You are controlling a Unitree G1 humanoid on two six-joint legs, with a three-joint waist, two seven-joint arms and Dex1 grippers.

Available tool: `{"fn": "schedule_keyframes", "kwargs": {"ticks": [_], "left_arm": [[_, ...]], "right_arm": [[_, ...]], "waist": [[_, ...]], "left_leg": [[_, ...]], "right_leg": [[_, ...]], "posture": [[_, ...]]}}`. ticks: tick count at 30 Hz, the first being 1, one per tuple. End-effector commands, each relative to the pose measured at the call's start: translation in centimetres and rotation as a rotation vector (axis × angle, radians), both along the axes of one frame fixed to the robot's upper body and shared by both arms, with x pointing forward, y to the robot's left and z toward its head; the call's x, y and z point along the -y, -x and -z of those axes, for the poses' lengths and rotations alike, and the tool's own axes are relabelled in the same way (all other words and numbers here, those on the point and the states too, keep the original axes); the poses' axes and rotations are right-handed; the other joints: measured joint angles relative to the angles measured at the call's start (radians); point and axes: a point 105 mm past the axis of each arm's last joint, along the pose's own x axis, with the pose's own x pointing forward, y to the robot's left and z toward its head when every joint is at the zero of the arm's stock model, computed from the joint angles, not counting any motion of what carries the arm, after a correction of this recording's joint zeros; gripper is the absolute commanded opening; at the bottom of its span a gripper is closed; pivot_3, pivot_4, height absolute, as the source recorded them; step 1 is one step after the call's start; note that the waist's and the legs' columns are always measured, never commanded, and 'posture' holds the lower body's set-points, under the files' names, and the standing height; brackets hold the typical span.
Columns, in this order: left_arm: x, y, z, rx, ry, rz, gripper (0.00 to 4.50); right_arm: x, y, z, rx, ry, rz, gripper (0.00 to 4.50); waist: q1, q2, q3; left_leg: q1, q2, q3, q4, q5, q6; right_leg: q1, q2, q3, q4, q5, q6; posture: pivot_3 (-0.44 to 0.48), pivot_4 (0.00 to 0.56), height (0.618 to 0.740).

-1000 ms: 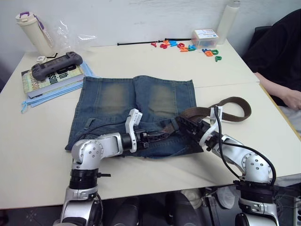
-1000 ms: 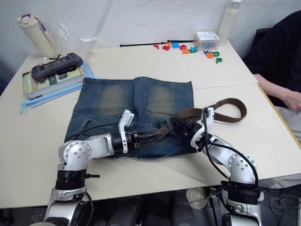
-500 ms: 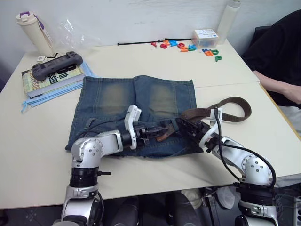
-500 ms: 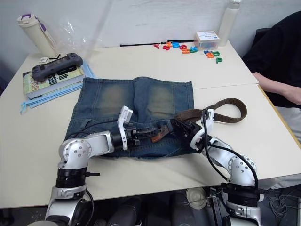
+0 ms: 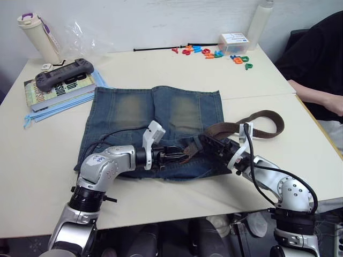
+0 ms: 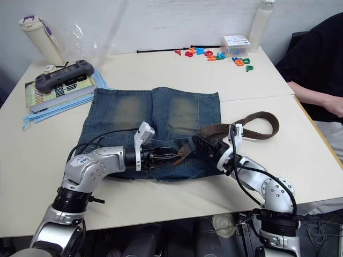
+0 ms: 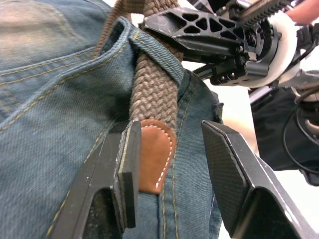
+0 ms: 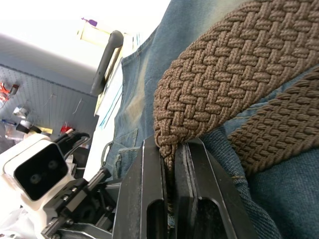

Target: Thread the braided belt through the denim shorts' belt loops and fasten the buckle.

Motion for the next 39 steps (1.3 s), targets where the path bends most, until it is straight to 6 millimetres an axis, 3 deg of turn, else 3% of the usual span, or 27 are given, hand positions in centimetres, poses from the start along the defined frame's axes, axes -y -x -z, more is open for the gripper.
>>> {"fn": "schedule_keyframes", "kwargs": {"ticks": [1, 13, 21, 28, 30, 34, 36, 39], "left_arm": [[0.1, -0.4, -0.4, 0.039, 0.001, 0.014, 2.19], [-0.2, -1.2, -0.1, 0.053, -0.008, 0.007, 2.19], [1.4, 1.1, 0.3, 0.036, 0.0, 0.151, 2.19], [1.1, 0.8, -0.2, 0.022, 0.018, 0.133, 2.19], [0.9, 0.7, -0.4, 0.015, 0.029, 0.127, 1.93], [0.7, 0.8, -0.5, 0.003, 0.037, 0.123, 0.52], [0.7, 0.7, -0.5, 0.0, 0.039, 0.119, 0.02], [0.7, 0.7, -0.6, -0.005, 0.042, 0.115, 0.02]], "right_arm": [[-0.8, 0.8, -1.7, 0.072, -0.012, -0.054, 0.0], [-0.9, 1.7, -2.0, 0.088, -0.016, -0.064, 0.0], [-0.8, 1.5, -1.6, 0.073, -0.009, -0.055, 0.0], [-0.6, 1.4, -1.4, 0.065, -0.005, -0.042, 0.0], [-0.6, 1.4, -1.4, 0.064, -0.003, -0.041, 0.0], [-0.5, 1.3, -1.2, 0.059, 0.002, -0.036, 0.0], [-0.5, 1.3, -1.2, 0.056, 0.007, -0.033, 0.0], [-0.4, 1.1, -0.9, 0.047, 0.032, -0.024, 0.0]], "waist": [[0.0, 0.0, 0.0], [-0.001, 0.0, 0.0], [-0.001, 0.0, 0.0], [0.0, 0.0, 0.0], [-0.001, 0.0, 0.0], [-0.001, 0.0, 0.0], [0.0, 0.0, 0.0], [0.0, 0.0, 0.0]], "left_leg": [[0.0, 0.0, 0.0, 0.0, 0.0, 0.0], [0.0, 0.0, 0.0, 0.0, 0.0, 0.0], [0.0, 0.0, 0.0, 0.0, 0.0, 0.0], [0.0, 0.0, 0.0, 0.0, 0.0, 0.0], [0.0, 0.0, 0.0, 0.0, 0.0, 0.0], [0.0, 0.0, 0.0, 0.0, 0.0, 0.0], [0.0, 0.0, 0.0, 0.0, 0.0, 0.0], [0.0, 0.0, 0.0, 0.0, 0.0, 0.0]], "right_leg": [[0.0, 0.0, 0.0, 0.0, 0.0, 0.0], [0.0, 0.0, 0.0, 0.0, 0.0, 0.0], [0.0, 0.0, 0.0, -0.001, 0.0, 0.0], [0.0, 0.0, 0.0, -0.001, 0.0, 0.0], [0.0, 0.0, 0.0, -0.001, 0.0, 0.0], [0.0, 0.0, 0.0, -0.001, 0.0, 0.0], [0.0, 0.0, 0.0, -0.001, 0.0, 0.0], [0.0, 0.0, 0.0, -0.001, 0.0, 0.0]], "posture": [[0.0, 0.15, 0.659], [0.0, 0.15, 0.659], [0.0, 0.15, 0.659], [0.0, 0.15, 0.659], [0.0, 0.15, 0.659], [0.0, 0.15, 0.659], [0.0, 0.15, 0.659], [0.0, 0.15, 0.659]]}}
